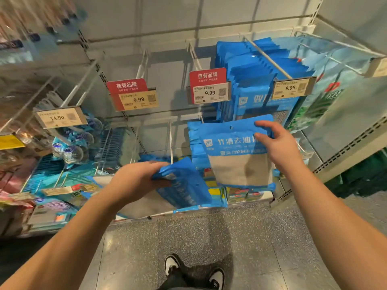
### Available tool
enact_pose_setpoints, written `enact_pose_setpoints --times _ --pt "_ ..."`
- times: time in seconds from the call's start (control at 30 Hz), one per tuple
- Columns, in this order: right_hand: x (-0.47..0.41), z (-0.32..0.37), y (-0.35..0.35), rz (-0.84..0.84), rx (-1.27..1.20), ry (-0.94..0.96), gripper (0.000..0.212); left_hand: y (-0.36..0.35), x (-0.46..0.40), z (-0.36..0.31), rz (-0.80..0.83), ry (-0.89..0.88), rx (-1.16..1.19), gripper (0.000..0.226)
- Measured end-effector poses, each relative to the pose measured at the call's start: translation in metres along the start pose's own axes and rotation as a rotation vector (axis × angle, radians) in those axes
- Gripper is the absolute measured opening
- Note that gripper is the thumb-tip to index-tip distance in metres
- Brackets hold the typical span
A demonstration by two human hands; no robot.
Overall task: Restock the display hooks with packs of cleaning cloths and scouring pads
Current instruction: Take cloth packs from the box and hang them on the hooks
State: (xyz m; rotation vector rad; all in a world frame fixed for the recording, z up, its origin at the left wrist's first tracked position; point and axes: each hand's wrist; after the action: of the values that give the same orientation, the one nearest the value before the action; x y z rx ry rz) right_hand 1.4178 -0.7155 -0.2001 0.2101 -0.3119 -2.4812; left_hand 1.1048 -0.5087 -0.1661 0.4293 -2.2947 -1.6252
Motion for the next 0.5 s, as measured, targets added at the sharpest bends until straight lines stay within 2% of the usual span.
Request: enact_pose_setpoints --times 0.1,0.17,0.5 --pt "-0.003 0.001 -0.008 0.041 0.020 0.011 0.038 0.016 -0.022 -0.015 0.101 -0.055 -0.071 0.046" --pt "-0.008 0.004 -0.014 0.063 0.039 0.037 0.037 0.025 -0.039 -0.026 0.120 -0.058 -0.090 0.045" --pt "-0.023 0.033 -0.025 0.138 -0.061 0.093 0.036 0.052 -0.091 -0.061 -0.007 -0.080 -0.271 0.047"
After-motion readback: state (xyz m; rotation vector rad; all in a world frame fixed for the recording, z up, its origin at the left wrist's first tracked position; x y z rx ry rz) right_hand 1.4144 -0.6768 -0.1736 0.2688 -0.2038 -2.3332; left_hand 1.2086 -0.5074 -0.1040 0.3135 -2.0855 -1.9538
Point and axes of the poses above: each hand's wrist, its own x-axis away from the middle knuckle, its own y-axis out of the back of the hand, z = x × y
